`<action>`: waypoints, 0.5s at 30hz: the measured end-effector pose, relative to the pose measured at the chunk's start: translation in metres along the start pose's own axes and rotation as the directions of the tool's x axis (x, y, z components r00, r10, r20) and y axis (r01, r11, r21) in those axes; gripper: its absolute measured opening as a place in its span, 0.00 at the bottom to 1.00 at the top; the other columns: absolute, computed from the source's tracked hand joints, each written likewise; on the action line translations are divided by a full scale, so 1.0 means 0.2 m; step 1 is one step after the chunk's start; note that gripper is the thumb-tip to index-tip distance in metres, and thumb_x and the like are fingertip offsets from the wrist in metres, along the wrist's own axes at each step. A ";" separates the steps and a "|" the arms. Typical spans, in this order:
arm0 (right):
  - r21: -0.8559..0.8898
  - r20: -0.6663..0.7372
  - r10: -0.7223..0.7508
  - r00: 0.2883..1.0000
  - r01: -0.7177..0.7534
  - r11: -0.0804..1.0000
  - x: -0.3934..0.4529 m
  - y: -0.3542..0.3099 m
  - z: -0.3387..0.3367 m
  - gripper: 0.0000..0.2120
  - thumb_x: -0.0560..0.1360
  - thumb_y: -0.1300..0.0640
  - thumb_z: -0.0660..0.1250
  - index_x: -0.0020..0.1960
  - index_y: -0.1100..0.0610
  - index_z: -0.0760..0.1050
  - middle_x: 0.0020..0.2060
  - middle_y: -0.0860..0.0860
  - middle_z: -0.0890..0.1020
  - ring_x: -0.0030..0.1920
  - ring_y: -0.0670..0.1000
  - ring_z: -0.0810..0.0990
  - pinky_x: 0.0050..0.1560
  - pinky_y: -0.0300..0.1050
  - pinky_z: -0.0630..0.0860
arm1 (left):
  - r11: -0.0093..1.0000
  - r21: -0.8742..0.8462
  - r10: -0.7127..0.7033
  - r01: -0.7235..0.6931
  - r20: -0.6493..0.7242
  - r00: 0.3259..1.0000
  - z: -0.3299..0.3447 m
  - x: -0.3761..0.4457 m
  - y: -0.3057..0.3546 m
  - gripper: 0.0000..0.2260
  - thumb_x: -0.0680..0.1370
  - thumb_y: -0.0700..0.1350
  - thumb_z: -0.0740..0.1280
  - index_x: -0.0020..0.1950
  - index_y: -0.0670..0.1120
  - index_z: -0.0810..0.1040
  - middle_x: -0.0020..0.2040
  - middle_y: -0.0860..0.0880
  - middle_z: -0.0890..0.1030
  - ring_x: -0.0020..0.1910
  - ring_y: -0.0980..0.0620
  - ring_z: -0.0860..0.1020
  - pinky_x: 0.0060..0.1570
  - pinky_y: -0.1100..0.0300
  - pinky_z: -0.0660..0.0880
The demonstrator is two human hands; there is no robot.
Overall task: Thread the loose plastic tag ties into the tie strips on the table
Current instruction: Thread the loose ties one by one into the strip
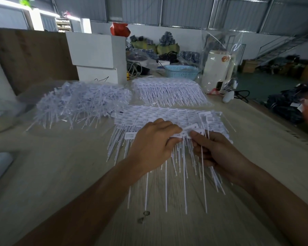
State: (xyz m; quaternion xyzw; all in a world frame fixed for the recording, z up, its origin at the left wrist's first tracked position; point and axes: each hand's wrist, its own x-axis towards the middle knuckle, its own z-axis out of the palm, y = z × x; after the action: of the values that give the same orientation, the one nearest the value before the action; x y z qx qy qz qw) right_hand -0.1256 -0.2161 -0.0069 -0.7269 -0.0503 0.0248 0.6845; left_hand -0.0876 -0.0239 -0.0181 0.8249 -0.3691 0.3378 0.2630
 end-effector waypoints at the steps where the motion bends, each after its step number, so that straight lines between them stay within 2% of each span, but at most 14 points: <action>1: -0.047 -0.015 -0.029 0.999 0.028 0.999 0.00 0.00 0.00 0.18 0.79 0.49 0.66 0.32 0.53 0.72 0.26 0.49 0.65 0.25 0.46 0.60 0.24 0.38 0.59 | 1.000 -0.008 0.002 -0.002 0.008 1.000 0.00 0.00 0.00 0.09 0.75 0.42 0.72 0.53 0.41 0.84 0.46 0.48 0.85 0.45 0.44 0.81 0.44 0.49 0.78; 5: -0.196 -0.032 -0.114 0.993 0.106 0.975 0.00 0.00 0.00 0.17 0.80 0.50 0.64 0.37 0.58 0.69 0.27 0.51 0.65 0.24 0.46 0.62 0.25 0.38 0.61 | 0.998 -0.061 -0.027 0.031 0.057 0.998 0.00 0.00 -0.01 0.10 0.77 0.44 0.68 0.54 0.43 0.85 0.48 0.49 0.85 0.47 0.46 0.81 0.45 0.48 0.78; 10: -0.195 -0.008 -0.147 0.989 0.143 0.970 0.00 0.00 0.00 0.17 0.79 0.49 0.64 0.37 0.60 0.68 0.25 0.50 0.64 0.23 0.45 0.61 0.25 0.37 0.61 | 0.974 -0.177 -0.121 0.141 0.120 0.985 0.02 0.00 -0.02 0.10 0.81 0.46 0.66 0.56 0.44 0.84 0.52 0.49 0.85 0.52 0.48 0.81 0.50 0.47 0.77; 15: -0.212 -0.001 -0.161 0.987 0.157 0.965 0.00 0.01 -0.01 0.17 0.79 0.49 0.64 0.38 0.60 0.68 0.26 0.51 0.64 0.24 0.46 0.61 0.26 0.39 0.60 | 0.961 -0.202 -0.162 0.190 0.146 0.976 0.02 0.01 -0.02 0.08 0.81 0.46 0.67 0.55 0.46 0.84 0.49 0.50 0.85 0.50 0.49 0.81 0.50 0.48 0.77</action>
State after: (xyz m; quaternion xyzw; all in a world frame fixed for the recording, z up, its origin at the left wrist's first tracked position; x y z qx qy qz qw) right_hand -0.1250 -0.2182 -0.0078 -0.7893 -0.1046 -0.0421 0.6036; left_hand -0.0815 -0.0250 -0.0211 0.8413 -0.3446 0.2175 0.3553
